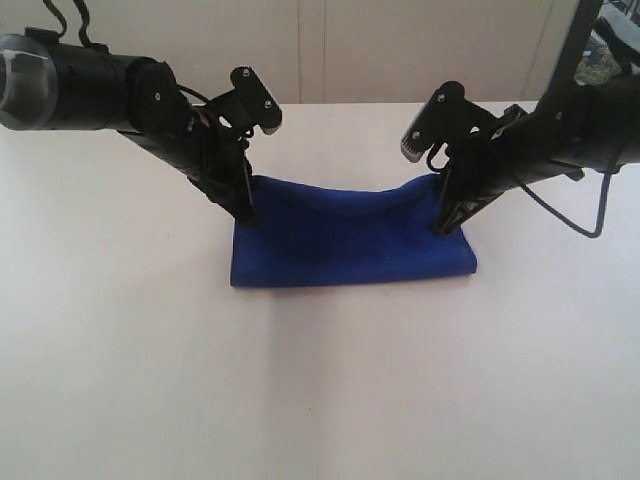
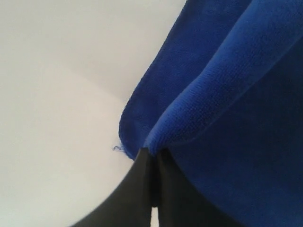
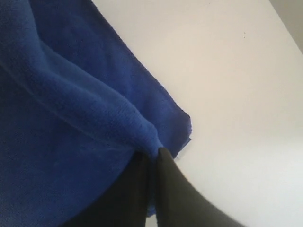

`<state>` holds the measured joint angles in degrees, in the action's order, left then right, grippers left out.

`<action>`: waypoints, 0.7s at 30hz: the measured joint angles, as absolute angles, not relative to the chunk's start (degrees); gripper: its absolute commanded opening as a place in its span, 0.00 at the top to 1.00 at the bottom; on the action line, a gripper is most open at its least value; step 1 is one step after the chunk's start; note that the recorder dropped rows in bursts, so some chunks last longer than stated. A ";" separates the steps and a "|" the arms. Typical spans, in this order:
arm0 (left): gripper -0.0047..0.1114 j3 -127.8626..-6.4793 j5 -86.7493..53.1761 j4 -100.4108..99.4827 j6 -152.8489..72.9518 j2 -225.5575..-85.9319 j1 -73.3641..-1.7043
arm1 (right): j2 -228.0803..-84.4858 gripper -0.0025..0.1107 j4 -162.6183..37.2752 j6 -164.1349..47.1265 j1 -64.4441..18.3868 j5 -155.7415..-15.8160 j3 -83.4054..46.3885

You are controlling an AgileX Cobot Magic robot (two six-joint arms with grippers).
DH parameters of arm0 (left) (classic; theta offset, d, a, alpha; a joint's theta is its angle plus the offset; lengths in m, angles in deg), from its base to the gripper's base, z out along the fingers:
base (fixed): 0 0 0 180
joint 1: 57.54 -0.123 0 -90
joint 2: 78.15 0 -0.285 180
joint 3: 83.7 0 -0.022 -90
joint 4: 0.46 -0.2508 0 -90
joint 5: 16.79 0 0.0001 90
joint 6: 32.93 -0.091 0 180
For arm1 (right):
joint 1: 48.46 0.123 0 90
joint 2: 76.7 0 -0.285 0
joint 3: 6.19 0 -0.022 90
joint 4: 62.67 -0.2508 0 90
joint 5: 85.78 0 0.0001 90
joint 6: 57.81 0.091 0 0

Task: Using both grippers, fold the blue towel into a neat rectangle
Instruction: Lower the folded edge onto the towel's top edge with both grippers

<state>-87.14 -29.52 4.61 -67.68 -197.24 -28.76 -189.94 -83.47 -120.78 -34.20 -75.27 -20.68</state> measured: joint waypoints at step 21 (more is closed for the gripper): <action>0.96 -87.14 -25.14 4.06 -67.68 -199.45 -28.76 | -192.86 0.95 -83.47 -120.78 -34.20 -79.57 -20.68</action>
<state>-87.14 -25.14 4.06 -67.68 -199.45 -28.76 -192.86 -83.47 -120.78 -34.20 -79.57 -20.68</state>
